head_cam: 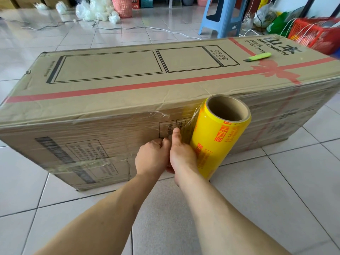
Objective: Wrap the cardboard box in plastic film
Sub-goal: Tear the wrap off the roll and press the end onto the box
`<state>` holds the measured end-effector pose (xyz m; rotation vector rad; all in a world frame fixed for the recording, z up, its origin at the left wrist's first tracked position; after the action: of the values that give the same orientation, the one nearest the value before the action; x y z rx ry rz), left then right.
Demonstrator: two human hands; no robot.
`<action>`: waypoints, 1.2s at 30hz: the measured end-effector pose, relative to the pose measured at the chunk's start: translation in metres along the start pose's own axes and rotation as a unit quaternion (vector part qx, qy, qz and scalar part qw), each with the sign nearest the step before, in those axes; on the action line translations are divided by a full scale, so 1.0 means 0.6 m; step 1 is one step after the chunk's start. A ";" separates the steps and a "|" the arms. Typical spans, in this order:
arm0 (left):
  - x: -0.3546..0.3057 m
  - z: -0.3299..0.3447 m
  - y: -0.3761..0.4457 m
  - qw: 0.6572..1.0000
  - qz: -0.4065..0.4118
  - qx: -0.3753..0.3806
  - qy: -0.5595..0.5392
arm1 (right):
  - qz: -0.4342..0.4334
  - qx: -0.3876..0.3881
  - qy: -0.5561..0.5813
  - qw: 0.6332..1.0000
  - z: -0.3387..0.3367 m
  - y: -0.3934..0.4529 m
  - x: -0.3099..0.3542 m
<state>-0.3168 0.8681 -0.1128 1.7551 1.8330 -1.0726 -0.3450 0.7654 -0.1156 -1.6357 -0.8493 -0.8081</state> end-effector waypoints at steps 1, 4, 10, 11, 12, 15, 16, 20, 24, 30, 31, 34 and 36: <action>0.004 0.001 0.001 1.000 0.005 0.002 -0.012 | -0.005 -0.011 0.006 1.000 0.000 0.007 -0.004; 0.009 0.002 0.001 0.998 0.032 0.016 -0.055 | -0.028 -0.055 0.020 0.998 -0.005 0.012 -0.007; -0.006 -0.004 0.002 0.997 0.035 0.022 -0.058 | -0.029 -0.104 0.037 0.993 -0.029 0.005 0.004; -0.009 -0.004 0.002 0.998 0.031 0.021 -0.050 | -0.031 -0.102 0.036 0.994 -0.029 0.008 0.001; -0.010 -0.003 0.001 0.999 0.024 0.022 -0.040 | -0.033 -0.093 0.047 0.994 -0.029 0.011 -0.002; -0.011 0.004 0.001 0.999 -0.009 0.034 -0.003 | -0.007 -0.082 0.058 0.995 -0.031 0.007 -0.010; -0.010 0.008 0.004 0.999 -0.019 0.038 0.004 | -0.005 -0.083 0.072 0.994 -0.034 0.007 -0.011; -0.008 0.026 0.015 0.998 -0.037 0.052 0.011 | -0.033 -0.120 0.041 0.991 -0.039 0.000 -0.005; 0.003 0.032 0.027 0.999 -0.010 0.053 0.004 | -0.043 -0.128 0.047 0.990 -0.040 -0.005 -0.005; -0.001 0.025 0.020 0.998 0.033 0.051 -0.019 | -0.052 -0.103 0.035 0.993 -0.029 -0.001 -0.013; 0.000 0.024 0.020 0.998 0.033 0.051 -0.006 | -0.048 -0.100 0.024 0.994 -0.028 0.002 -0.013; 0.009 0.028 0.025 0.997 0.045 0.052 0.029 | -0.029 -0.112 0.013 0.993 -0.034 0.013 -0.020; 0.012 0.024 0.022 0.998 0.037 0.040 -0.011 | -0.021 -0.130 -0.003 0.991 -0.039 0.016 -0.028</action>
<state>-0.3086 0.8617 -0.1306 1.8328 1.7204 -1.1464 -0.3476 0.7389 -0.1298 -1.8528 -0.8105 -0.9764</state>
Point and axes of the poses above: each hand's wrist, its own y-axis towards the middle knuckle, its own z-axis out of the palm, x = y × z, the point moved 7 cm from there along y, towards the middle knuckle, and after that the axes turned 13 degrees about x, right-handed, at the moved point
